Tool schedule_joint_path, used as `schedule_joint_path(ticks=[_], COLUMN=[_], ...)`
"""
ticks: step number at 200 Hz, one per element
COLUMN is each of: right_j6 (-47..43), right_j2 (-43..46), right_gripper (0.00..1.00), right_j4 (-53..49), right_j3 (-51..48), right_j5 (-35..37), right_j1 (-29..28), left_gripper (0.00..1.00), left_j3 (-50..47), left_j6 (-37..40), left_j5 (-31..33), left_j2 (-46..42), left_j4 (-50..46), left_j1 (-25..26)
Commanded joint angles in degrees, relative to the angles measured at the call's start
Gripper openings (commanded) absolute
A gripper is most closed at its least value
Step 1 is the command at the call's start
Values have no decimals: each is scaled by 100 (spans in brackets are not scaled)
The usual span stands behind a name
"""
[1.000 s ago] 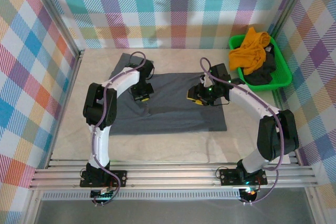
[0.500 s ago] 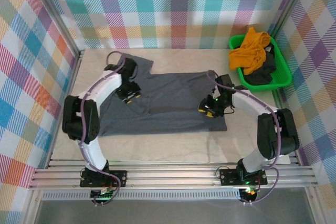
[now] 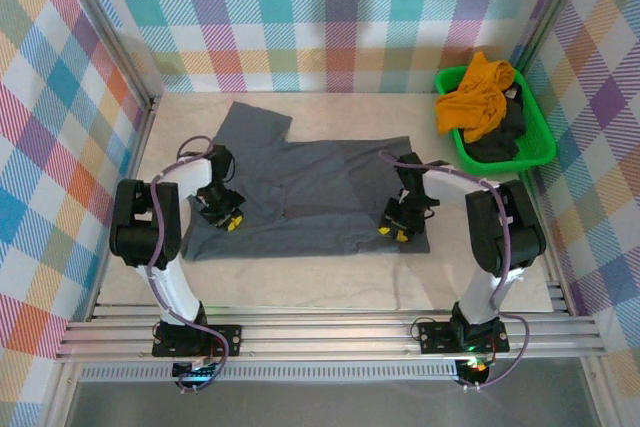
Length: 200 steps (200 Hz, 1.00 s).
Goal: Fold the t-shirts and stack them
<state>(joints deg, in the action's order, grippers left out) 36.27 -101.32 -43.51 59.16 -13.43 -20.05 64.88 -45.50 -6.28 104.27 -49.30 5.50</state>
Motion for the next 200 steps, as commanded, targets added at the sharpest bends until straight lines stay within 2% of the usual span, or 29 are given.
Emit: schedule_joint_path(ticks=[1, 58, 133, 145, 172, 182, 200], right_j6=[95, 233, 226, 104, -112, -138, -68], right_j2=[-183, 119, 374, 664, 1608, 1805, 1879], right_gripper=[38, 39, 40, 43, 52, 54, 54], right_j4=[-482, -917, -1065, -900, -388, -127, 420], right_j3=[-338, -749, -790, -697, -347, -177, 110], right_j5=[246, 219, 170, 142, 282, 335, 313], right_j1=[-310, -708, -812, -807, -774, -702, -434], left_gripper=[14, 14, 15, 18, 35, 43, 49], left_j3=[-551, -1432, -1298, -1019, 119, 631, 1536], left_j6=[162, 165, 226, 225, 143, 50, -95], left_j5=[400, 701, 987, 1100, 1266, 1240, 1107], left_j2=[-20, -698, -883, -1033, -1222, -1115, -675], left_j4=[-473, -589, -789, -967, -1348, -1350, -1120], left_j1=[13, 8, -41, -6, 35, 22, -57])
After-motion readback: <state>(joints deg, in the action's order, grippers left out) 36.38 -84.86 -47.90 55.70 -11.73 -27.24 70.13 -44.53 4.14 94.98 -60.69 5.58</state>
